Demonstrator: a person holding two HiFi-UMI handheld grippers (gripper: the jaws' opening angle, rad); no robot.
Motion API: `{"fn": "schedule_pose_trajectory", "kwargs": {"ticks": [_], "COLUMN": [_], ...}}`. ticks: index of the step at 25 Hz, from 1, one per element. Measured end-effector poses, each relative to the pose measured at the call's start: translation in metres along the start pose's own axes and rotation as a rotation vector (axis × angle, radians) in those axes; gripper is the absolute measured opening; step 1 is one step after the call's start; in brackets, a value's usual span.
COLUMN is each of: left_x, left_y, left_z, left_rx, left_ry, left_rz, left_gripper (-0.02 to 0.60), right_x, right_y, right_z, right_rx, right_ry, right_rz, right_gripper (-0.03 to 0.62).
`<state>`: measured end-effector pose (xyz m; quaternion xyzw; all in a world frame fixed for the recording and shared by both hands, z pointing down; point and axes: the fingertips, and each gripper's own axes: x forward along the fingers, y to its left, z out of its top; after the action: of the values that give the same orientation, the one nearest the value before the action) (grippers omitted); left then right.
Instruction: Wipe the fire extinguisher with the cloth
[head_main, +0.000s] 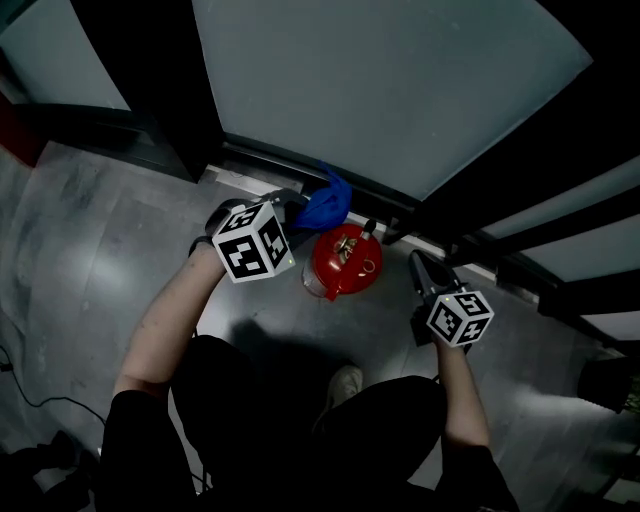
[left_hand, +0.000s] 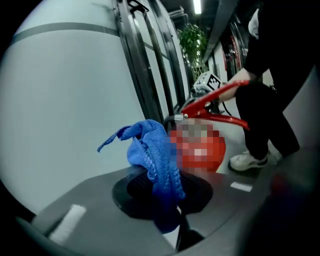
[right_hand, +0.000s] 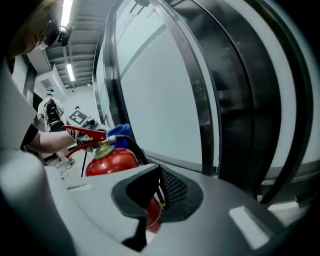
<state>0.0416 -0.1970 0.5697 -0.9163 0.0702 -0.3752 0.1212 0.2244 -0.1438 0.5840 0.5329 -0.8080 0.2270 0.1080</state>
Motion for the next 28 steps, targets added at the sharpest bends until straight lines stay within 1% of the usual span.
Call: {"fn": "schedule_pose_trajectory", "kwargs": {"ticks": [2,3,7,10,14,21,23,26,28], "left_x": [0.012,0.018,0.04,0.058,0.078,0.106,0.113,0.128,0.138], "left_y": [-0.007,-0.008,-0.014,-0.02,-0.029,-0.048,-0.053,-0.057,-0.061], "left_z": [-0.009,-0.013,-0.029,-0.045,-0.066,-0.105,-0.115,-0.13,-0.14], "left_rx": [0.073,0.088,0.095,0.075,0.012,-0.062,-0.073,-0.078,-0.08], "left_ry": [0.035,0.043,0.061,0.067,0.055,0.073,0.086,0.116,0.138], "left_rz": [-0.023,-0.03,-0.069,-0.098,-0.124,-0.179,-0.188,-0.204,-0.213], "left_gripper": [0.066,0.066,0.066,0.066,0.066,0.066,0.066,0.066,0.066], "right_x": [-0.001,-0.001,0.001,0.006,0.004,-0.001,-0.005,-0.014,-0.018], "right_y": [-0.004,-0.005,-0.004,0.002,0.008,0.008,0.008,0.008,0.014], "right_z": [0.0,-0.002,-0.012,-0.018,-0.024,-0.034,-0.031,-0.015,-0.01], "right_rx": [0.006,0.011,0.032,0.027,0.028,0.048,0.057,0.096,0.101], "right_ry": [0.0,0.0,0.019,0.035,0.048,0.073,0.056,-0.013,-0.029], "right_rz": [-0.003,-0.004,0.015,0.042,0.064,0.054,0.048,0.035,0.041], "right_gripper": [0.003,0.003,0.003,0.003,0.003,0.003,0.003,0.003,0.003]}}
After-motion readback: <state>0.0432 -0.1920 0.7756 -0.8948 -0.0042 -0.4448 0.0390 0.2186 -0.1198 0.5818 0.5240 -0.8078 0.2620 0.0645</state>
